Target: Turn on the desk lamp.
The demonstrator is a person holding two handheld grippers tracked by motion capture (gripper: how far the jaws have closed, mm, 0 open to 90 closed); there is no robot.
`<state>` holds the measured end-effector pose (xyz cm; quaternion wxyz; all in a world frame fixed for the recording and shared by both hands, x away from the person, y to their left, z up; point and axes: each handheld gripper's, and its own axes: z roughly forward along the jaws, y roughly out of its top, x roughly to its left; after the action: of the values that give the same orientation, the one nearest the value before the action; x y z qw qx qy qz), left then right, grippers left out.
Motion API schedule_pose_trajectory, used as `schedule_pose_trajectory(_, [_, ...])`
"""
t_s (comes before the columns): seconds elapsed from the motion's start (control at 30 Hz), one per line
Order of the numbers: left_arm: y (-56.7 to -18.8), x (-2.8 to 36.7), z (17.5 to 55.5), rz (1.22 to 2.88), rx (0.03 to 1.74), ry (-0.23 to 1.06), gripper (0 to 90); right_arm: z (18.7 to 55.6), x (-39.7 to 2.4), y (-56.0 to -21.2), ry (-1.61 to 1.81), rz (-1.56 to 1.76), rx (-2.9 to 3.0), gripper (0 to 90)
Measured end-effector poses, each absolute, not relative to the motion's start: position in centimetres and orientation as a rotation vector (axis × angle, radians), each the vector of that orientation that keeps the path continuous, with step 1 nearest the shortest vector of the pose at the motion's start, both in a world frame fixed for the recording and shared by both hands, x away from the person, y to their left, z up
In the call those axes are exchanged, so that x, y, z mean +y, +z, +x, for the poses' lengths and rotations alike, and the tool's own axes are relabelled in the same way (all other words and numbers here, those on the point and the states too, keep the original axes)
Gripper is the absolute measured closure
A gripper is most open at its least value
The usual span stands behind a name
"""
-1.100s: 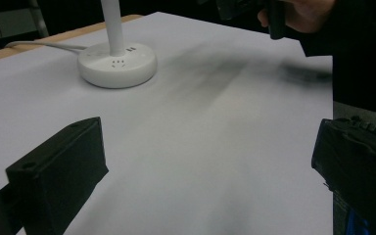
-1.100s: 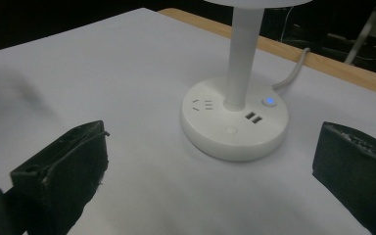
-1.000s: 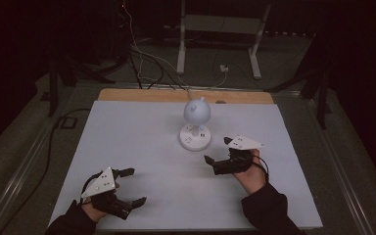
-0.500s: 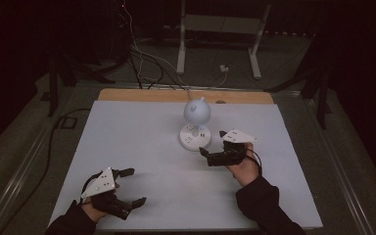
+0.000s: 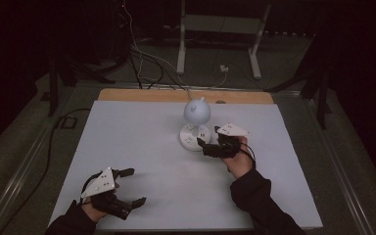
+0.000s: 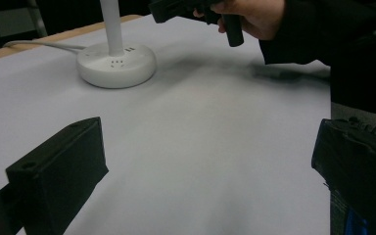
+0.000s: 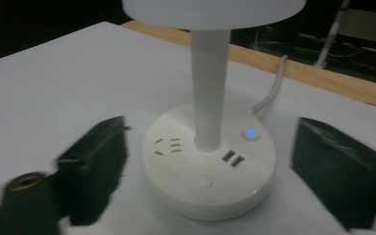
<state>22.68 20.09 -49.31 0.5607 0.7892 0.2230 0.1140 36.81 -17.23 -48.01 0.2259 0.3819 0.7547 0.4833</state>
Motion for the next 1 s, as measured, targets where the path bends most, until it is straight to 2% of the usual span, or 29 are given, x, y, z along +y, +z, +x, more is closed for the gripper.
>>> schedule_pose_trajectory(0.03, [-49.3,20.1,22.7,1.860,0.525,0.269,0.2,36.8,-17.2,-48.0,1.333,1.053,2.081,16.6])
schedule_pose_trajectory(0.13, [-49.3,20.1,22.7,1.860,0.525,0.269,0.2,37.1,-17.1,-48.1,1.314,1.068,2.066,24.7])
schedule_pose_trajectory(0.23, [-49.3,20.1,22.7,1.860,0.524,0.268,0.2,37.3,-17.1,-48.2,1.306,1.079,2.063,28.3])
schedule_pose_trajectory(0.27, [-49.3,20.1,22.7,1.860,0.524,0.268,0.2,37.4,-17.1,-48.3,1.295,1.097,2.061,33.1])
schedule_pose_trajectory(0.3, [-49.3,20.1,22.7,1.860,0.524,0.268,0.2,37.4,-17.1,-48.3,1.295,1.097,2.061,33.1])
schedule_pose_trajectory(0.33, [-49.3,20.1,22.7,1.860,0.524,0.268,0.2,37.5,-17.1,-48.4,1.294,1.105,2.058,36.0])
schedule_pose_trajectory(0.4, [-49.3,20.1,22.7,1.859,0.525,0.266,0.2,37.7,-17.1,-48.5,1.276,1.127,2.063,47.3])
schedule_pose_trajectory(0.47, [-49.3,20.1,22.7,1.858,0.525,0.265,0.2,37.9,-17.2,-48.6,1.267,1.139,2.061,53.6])
schedule_pose_trajectory(0.5, [-49.3,20.1,22.7,1.858,0.525,0.265,0.2,37.9,-17.2,-48.6,1.267,1.139,2.061,53.6])
schedule_pose_trajectory(0.53, [-49.3,20.1,22.7,1.858,0.525,0.265,0.2,38.0,-17.1,-48.7,1.252,1.139,2.063,57.9])
schedule_pose_trajectory(0.6, [-49.3,20.1,22.7,1.859,0.525,0.265,0.2,38.1,-17.0,-48.8,1.247,1.142,2.066,59.7])
schedule_pose_trajectory(0.8, [-49.3,20.1,22.7,1.857,0.526,0.264,0.2,38.5,-16.9,-49.4,1.216,1.171,2.091,74.9])
schedule_pose_trajectory(0.9, [-49.3,20.1,22.7,1.858,0.525,0.264,0.2,38.5,-16.8,-49.5,1.205,1.176,2.095,77.5])
schedule_pose_trajectory(1.0, [-49.3,20.1,22.7,1.858,0.525,0.264,0.2,38.5,-16.4,-49.7,1.166,1.161,2.124,85.3])
